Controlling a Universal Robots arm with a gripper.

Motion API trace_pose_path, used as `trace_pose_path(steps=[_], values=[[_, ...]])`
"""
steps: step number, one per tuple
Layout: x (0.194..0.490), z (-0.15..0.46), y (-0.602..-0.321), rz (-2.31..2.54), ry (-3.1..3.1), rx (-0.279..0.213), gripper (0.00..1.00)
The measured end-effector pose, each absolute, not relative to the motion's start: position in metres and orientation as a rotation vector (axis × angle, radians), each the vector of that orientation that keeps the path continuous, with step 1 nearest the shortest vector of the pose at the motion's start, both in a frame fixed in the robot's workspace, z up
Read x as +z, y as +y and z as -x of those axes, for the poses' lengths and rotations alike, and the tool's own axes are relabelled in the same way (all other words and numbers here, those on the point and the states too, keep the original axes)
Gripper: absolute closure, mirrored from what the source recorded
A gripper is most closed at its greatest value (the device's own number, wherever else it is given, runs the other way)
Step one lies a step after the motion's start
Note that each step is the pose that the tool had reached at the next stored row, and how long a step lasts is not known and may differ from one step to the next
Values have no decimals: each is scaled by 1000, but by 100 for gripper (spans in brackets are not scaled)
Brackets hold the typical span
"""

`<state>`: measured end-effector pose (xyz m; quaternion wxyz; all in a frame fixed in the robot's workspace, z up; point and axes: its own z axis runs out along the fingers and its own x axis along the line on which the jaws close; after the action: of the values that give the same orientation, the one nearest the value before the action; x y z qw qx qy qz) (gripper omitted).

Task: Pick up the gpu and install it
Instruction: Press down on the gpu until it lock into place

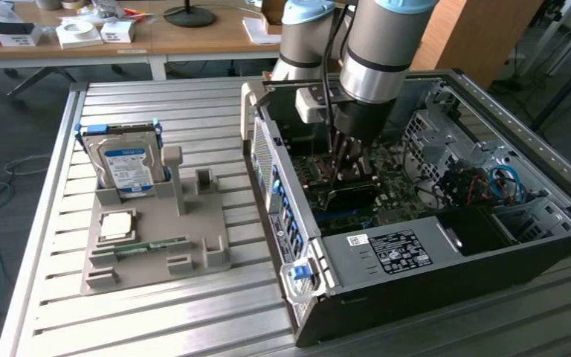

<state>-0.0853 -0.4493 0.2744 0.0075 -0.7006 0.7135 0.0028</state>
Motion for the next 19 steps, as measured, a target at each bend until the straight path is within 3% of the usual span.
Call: trace_pose_path(steps=[19], values=[[271, 85, -450, 2191, 2231, 8, 89]])
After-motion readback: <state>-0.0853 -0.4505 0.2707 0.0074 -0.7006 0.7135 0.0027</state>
